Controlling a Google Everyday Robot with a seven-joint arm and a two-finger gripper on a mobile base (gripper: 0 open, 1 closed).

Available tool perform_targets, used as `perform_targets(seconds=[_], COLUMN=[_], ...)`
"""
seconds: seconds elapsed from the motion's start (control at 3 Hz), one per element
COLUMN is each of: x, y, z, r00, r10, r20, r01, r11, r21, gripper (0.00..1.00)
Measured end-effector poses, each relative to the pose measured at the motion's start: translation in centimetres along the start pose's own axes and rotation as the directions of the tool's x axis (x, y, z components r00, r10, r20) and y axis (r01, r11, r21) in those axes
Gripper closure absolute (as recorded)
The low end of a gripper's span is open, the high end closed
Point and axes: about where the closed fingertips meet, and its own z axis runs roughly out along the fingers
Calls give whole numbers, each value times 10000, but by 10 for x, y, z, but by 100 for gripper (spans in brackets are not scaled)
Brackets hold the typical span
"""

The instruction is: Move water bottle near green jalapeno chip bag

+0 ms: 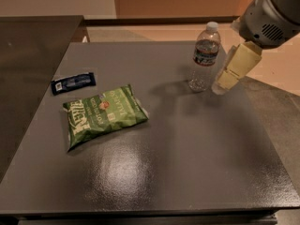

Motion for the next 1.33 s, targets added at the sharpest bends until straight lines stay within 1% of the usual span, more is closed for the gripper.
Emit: perform_targets(seconds=[0.33, 0.67, 1.0, 1.33], x=[-10, -13, -17, -21], y=[-27, -45, -56, -60], z=[4, 10, 20, 31], r00=[9974, 9890, 9775, 9681], r10=[628, 1257, 1739, 2002], r20=[352, 780, 1191, 1507], r01=[-648, -1317, -1809, -2034], r11=[9963, 9883, 9822, 9791], r21=[573, 773, 508, 63], gripper=[0, 0, 0, 0])
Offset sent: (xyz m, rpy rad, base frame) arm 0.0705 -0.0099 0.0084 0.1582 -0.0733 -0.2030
